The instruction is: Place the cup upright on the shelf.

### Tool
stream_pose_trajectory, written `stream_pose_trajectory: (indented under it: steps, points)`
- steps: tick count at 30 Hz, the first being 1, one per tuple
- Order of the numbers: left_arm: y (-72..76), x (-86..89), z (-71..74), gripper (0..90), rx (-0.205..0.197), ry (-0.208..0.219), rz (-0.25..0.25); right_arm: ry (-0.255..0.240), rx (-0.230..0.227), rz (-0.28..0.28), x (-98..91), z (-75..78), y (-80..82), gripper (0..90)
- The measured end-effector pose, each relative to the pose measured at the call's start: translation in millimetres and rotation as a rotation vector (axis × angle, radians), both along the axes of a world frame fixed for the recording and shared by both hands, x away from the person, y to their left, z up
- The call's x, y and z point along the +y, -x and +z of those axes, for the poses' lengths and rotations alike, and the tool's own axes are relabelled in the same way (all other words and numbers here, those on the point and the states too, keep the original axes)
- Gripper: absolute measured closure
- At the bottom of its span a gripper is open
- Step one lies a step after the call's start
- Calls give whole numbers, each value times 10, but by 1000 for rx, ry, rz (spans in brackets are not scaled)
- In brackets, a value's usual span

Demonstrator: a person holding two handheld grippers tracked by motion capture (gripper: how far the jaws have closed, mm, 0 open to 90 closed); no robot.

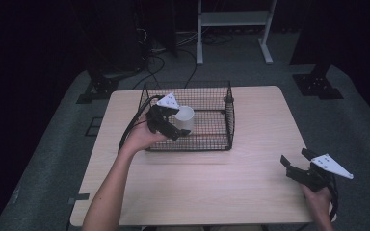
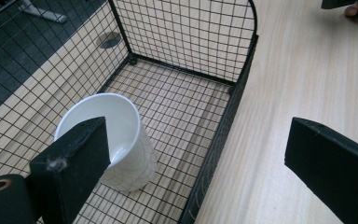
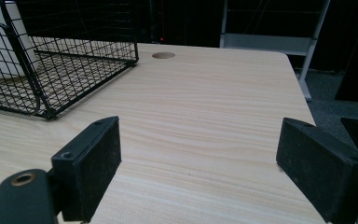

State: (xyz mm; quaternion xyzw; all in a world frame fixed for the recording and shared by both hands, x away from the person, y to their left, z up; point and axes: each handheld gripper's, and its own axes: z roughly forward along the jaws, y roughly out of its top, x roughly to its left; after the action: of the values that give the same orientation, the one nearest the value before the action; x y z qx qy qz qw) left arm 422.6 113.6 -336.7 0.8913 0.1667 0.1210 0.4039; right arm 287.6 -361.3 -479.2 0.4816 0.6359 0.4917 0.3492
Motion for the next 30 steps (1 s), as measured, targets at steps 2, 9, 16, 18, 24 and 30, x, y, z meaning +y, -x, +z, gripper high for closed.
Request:
stream_pose_trajectory:
  steps: [2, 9, 16, 18, 24, 30]
  points:
    - [41, 6, -2, 59, -7, 10, 5, -1, 0, -1, 0, 0, 0, 130]
    - [166, 55, -27, 59, -19, 19, 16, -1, 1, 0, 2, 1, 2, 131]
    - [313, 91, -24, 59, -38, 43, 17, -2, 3, -1, 4, 1, 2, 131]
    - [343, 106, -25, 59, -41, 51, 17, -2, 3, -1, 4, 1, 2, 130]
    - [441, 119, -65, 59, -47, 50, 20, -1, 2, -1, 5, 0, 2, 130]
    - [509, 155, -100, 59, -43, 60, 23, 1, 2, -1, 4, 0, 2, 131]
